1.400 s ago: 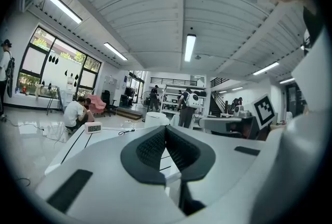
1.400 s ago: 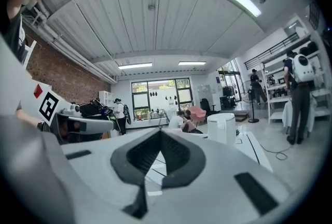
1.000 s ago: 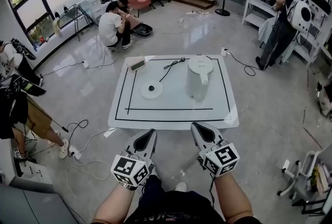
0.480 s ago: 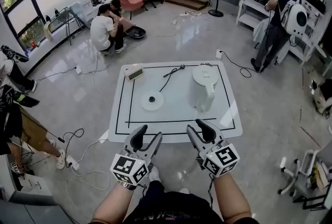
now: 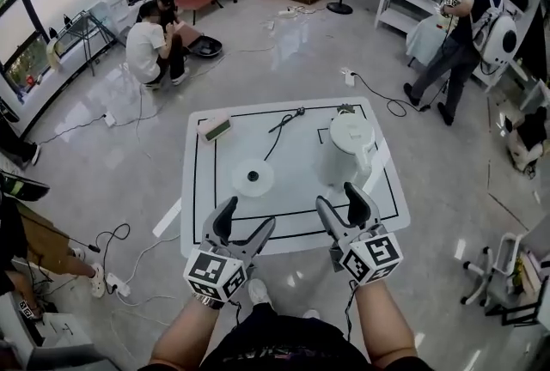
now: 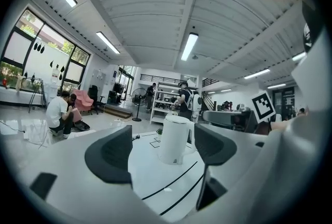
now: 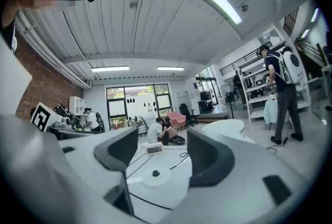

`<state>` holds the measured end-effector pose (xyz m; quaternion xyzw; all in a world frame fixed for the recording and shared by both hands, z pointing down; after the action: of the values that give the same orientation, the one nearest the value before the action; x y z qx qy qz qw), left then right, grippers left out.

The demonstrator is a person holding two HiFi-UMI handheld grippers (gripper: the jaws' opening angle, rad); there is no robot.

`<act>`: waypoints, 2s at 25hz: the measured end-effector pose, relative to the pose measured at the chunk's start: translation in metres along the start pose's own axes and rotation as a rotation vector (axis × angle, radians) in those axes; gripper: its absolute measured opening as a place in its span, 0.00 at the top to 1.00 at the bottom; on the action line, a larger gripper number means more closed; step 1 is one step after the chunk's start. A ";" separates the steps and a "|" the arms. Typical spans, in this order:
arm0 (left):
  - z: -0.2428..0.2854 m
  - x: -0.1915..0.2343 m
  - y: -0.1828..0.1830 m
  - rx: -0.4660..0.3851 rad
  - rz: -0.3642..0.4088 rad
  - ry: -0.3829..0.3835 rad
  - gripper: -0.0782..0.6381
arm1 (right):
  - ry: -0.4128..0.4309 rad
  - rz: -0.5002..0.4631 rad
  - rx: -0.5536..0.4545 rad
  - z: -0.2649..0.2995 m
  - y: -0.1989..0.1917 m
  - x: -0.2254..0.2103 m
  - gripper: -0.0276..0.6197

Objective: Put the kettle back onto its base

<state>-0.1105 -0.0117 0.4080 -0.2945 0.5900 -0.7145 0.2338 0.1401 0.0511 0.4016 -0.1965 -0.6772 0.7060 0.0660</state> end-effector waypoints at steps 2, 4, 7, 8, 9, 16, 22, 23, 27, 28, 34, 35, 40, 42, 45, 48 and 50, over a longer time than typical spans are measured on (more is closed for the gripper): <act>0.009 0.012 -0.001 0.012 -0.006 -0.022 0.38 | -0.023 0.000 0.011 0.010 -0.002 -0.001 0.52; 0.017 0.023 -0.001 0.022 -0.007 -0.046 0.38 | -0.046 -0.003 0.019 0.019 -0.003 -0.001 0.52; 0.028 0.035 -0.001 0.037 -0.007 -0.088 0.38 | -0.084 -0.004 0.024 0.030 -0.004 0.000 0.52; 0.031 0.038 -0.001 0.042 -0.007 -0.102 0.38 | -0.097 -0.004 0.026 0.032 -0.005 0.002 0.52; 0.033 0.042 -0.001 0.046 -0.007 -0.117 0.38 | -0.110 -0.005 0.028 0.034 -0.005 0.003 0.52; 0.051 0.055 0.007 0.047 -0.010 -0.219 0.37 | -0.211 -0.027 0.022 0.039 0.001 0.010 0.52; 0.060 0.049 0.010 0.043 -0.024 -0.293 0.37 | -0.321 -0.061 0.029 0.025 0.011 0.002 0.52; 0.060 0.048 0.010 0.044 -0.023 -0.301 0.37 | -0.342 -0.064 0.027 0.022 0.012 -0.001 0.52; 0.064 0.044 0.006 0.052 -0.032 -0.317 0.37 | -0.407 -0.064 0.039 0.011 0.012 -0.018 0.52; 0.065 0.043 0.004 0.055 -0.032 -0.319 0.37 | -0.420 -0.060 0.044 0.008 0.012 -0.023 0.52; 0.075 0.025 -0.002 0.077 -0.017 -0.329 0.38 | -0.455 -0.010 0.073 -0.005 0.005 -0.054 0.52; 0.077 0.022 -0.002 0.079 -0.015 -0.329 0.37 | -0.453 -0.005 0.080 -0.006 0.003 -0.059 0.52; 0.094 0.003 -0.003 0.092 -0.011 -0.324 0.38 | -0.433 0.029 0.119 -0.005 -0.009 -0.086 0.52; 0.101 -0.004 -0.004 0.100 -0.014 -0.321 0.38 | -0.422 0.040 0.137 -0.003 -0.013 -0.097 0.52; 0.112 -0.012 -0.006 0.108 -0.016 -0.313 0.38 | -0.401 0.055 0.161 0.001 -0.020 -0.111 0.52; 0.119 -0.017 -0.010 0.120 -0.017 -0.305 0.38 | -0.383 0.072 0.185 0.006 -0.029 -0.123 0.52; 0.123 -0.020 -0.013 0.127 -0.019 -0.298 0.38 | -0.371 0.083 0.204 0.010 -0.035 -0.130 0.52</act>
<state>-0.0104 -0.0825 0.4335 -0.3872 0.4998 -0.7009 0.3302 0.2490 -0.0020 0.4605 -0.0835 -0.5942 0.7970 -0.0693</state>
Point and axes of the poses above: the fingertips, and each gripper's own axes: z forward along the fingers, x to its left, y out of its top, the point moved 9 cm from there along -z, backward along the fingers, and after that the axes turned 9 degrees about y, right-handed, at the moved point
